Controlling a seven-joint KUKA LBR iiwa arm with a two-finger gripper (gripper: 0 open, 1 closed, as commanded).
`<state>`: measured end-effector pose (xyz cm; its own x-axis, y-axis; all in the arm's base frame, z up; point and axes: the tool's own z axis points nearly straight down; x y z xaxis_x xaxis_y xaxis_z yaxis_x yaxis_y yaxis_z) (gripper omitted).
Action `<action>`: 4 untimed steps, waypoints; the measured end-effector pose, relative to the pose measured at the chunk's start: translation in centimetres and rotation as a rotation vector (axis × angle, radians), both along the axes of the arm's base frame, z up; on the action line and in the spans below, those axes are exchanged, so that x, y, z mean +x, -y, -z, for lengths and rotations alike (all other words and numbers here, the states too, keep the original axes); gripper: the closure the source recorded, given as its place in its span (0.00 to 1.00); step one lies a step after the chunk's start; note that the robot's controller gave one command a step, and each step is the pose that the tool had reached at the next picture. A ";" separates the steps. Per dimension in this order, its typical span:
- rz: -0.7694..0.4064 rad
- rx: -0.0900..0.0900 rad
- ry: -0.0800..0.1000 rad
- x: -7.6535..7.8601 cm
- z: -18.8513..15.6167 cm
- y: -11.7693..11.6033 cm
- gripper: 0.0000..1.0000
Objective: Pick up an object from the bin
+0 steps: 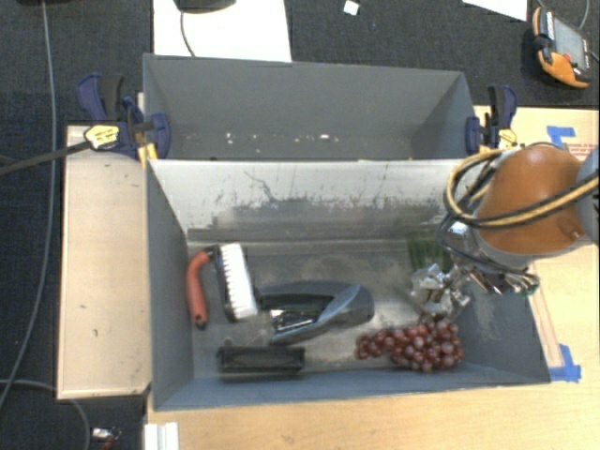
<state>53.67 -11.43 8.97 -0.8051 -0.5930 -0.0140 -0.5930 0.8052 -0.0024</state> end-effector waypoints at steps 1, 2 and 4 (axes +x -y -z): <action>0.090 0.001 -0.002 0.2 -0.8 0.6 1.00; 0.013 0.010 0.001 0.8 -1.0 1.1 1.00; 0.014 0.017 0.003 1.3 -1.1 2.3 1.00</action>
Offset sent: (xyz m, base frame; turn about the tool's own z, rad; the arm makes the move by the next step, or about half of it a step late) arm 0.0072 -0.0164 0.0092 0.0129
